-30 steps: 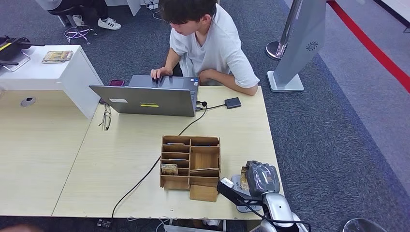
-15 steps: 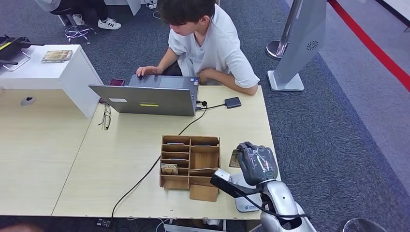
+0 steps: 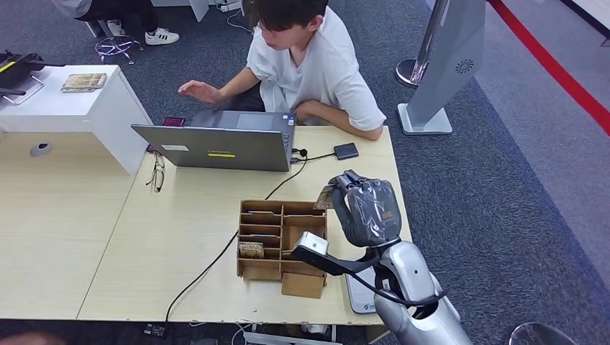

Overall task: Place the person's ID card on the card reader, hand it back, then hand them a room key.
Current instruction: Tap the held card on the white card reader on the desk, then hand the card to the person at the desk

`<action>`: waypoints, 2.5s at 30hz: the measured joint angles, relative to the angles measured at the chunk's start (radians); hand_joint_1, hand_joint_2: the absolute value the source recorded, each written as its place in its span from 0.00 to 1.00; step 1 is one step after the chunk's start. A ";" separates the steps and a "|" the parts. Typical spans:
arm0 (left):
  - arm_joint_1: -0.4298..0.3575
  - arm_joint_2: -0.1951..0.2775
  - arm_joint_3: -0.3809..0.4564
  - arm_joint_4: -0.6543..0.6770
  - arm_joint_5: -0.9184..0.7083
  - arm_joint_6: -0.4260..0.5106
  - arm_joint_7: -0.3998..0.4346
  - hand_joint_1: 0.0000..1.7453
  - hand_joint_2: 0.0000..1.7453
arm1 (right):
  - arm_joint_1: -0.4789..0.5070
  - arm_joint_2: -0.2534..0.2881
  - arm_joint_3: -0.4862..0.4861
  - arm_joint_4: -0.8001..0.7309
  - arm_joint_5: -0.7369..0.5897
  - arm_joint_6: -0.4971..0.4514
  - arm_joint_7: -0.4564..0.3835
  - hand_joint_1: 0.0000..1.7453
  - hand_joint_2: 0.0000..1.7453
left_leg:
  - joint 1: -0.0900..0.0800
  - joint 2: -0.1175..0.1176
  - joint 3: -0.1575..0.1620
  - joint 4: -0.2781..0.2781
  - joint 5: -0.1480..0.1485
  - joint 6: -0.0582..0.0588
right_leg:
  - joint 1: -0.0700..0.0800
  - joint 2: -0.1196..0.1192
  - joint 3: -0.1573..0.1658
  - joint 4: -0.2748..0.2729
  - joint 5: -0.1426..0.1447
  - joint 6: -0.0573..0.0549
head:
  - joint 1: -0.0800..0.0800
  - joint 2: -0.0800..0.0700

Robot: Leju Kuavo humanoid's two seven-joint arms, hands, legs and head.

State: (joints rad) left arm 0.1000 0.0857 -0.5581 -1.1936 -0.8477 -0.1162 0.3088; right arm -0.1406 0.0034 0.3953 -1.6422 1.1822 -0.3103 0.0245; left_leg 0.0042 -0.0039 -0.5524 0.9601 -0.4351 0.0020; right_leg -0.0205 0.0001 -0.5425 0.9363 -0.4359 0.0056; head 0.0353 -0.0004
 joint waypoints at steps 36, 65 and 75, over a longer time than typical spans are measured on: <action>-0.085 -0.009 -0.056 0.030 0.037 0.016 0.001 0.00 0.00 | -0.170 0.035 0.150 -0.054 0.014 0.037 0.017 1.00 1.00 | 0.000 0.000 -0.001 0.000 0.000 0.000 | 0.000 0.000 -0.001 0.000 0.000 0.000 | 0.000 0.000; -0.137 -0.048 -0.056 0.126 0.010 0.004 -0.035 0.00 0.00 | -0.280 0.105 0.250 0.149 0.060 0.107 0.070 1.00 1.00 | 0.000 0.000 -0.001 0.000 0.001 0.000 | 0.000 -0.001 -0.001 0.000 0.000 0.000 | 0.000 0.000; -0.139 -0.053 -0.056 0.131 0.010 0.004 -0.035 0.00 0.00 | -0.284 0.108 0.260 0.163 0.060 0.109 0.071 0.00 1.00 | 0.000 0.000 -0.002 0.000 0.001 0.000 | 0.000 -0.001 -0.001 0.000 0.000 0.000 | 0.000 0.000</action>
State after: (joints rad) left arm -0.0391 0.0331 -0.6142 -1.0624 -0.8381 -0.1123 0.2735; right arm -0.4249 0.1110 0.6550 -1.4789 1.2421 -0.2014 0.0955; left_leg 0.0043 -0.0042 -0.5539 0.9602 -0.4343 0.0020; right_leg -0.0203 -0.0004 -0.5438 0.9366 -0.4356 0.0053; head 0.0355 -0.0004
